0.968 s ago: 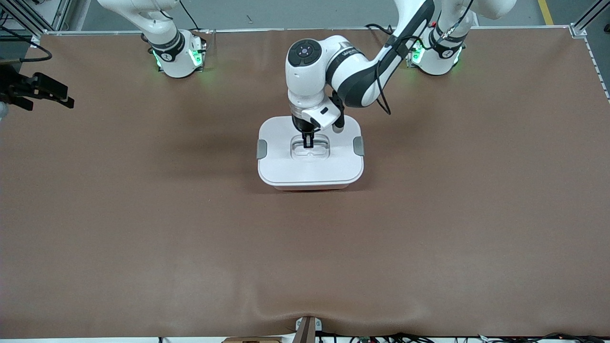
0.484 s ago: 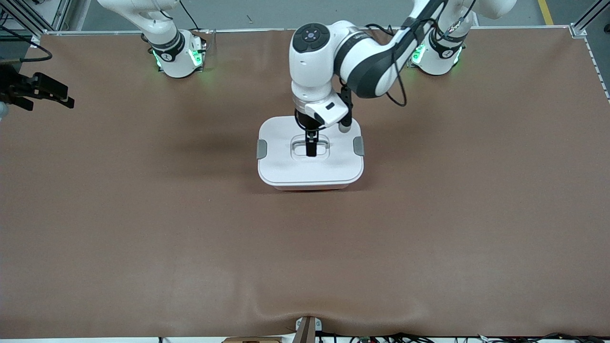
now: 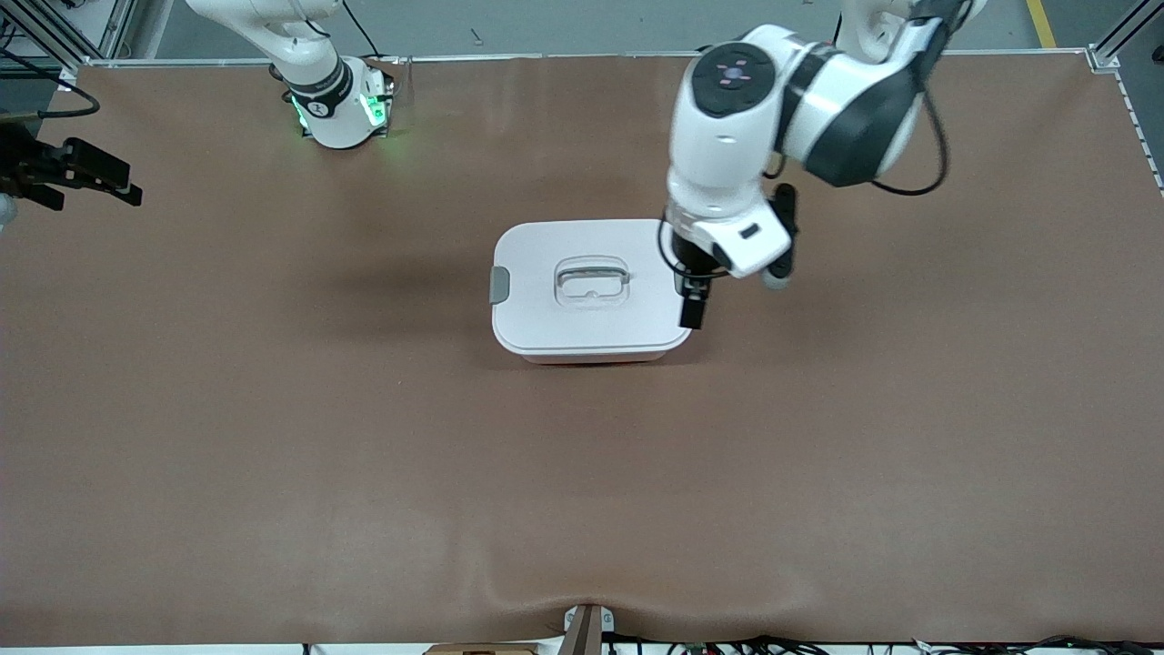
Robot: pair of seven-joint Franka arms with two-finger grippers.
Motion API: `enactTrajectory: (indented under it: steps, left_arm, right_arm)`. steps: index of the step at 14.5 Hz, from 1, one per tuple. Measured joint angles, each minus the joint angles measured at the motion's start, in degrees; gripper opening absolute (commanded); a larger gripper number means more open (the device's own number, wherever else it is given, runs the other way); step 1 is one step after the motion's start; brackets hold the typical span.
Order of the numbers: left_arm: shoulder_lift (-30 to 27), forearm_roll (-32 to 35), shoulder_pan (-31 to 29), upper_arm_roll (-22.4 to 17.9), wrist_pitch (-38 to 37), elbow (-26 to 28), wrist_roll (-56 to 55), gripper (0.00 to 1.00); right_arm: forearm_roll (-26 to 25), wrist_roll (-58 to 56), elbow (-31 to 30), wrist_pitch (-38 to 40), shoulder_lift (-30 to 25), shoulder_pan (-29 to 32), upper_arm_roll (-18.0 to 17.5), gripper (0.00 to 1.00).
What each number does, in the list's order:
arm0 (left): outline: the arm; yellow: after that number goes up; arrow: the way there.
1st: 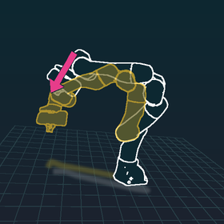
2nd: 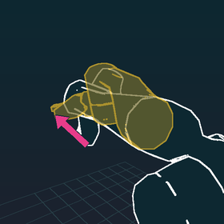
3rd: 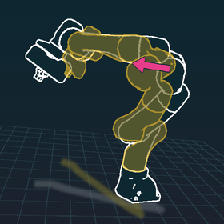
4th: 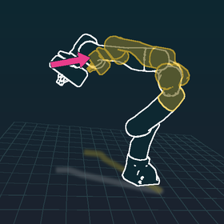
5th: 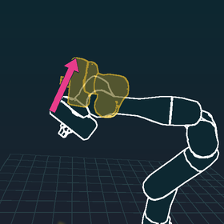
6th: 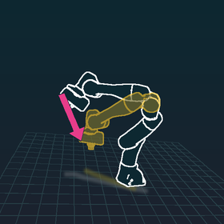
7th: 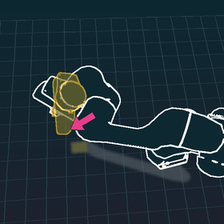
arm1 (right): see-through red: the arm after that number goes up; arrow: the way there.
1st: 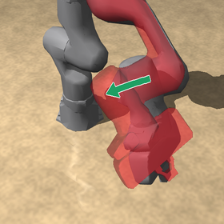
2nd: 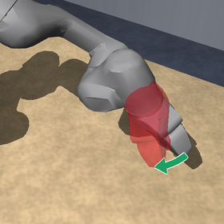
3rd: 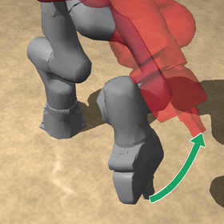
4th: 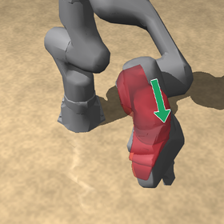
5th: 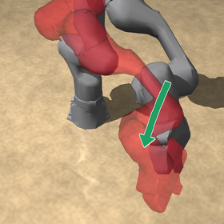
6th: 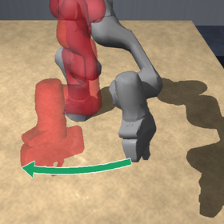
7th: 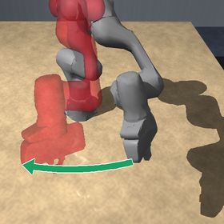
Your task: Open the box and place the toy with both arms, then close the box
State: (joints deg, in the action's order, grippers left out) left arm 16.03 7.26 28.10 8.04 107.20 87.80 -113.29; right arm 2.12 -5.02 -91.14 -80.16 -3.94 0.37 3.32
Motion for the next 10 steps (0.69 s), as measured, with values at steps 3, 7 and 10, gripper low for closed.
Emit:
enactTrajectory:
  steps: [3, 7, 10]
  left_arm:
    - [-1.4, -2.8, -5.7, 0.0, -0.7, 0.0, 10.2, 1.0]
    - [-2.6, -4.6, -12.4, 0.0, -3.3, 0.0, 26.6, 1.0]
    - [-2.9, -4.7, -17.0, 0.1, -4.7, -1.0, 36.4, 1.0]
  right_arm:
    - [1.8, 0.0, -0.1, 0.0, 0.4, 0.0, 0.0, 1.0]
    - [2.5, 0.0, -0.1, -0.2, 1.3, 0.0, 0.0, 1.0]
    - [2.5, 0.0, -0.1, -0.3, 1.7, 0.3, 0.1, 1.0]
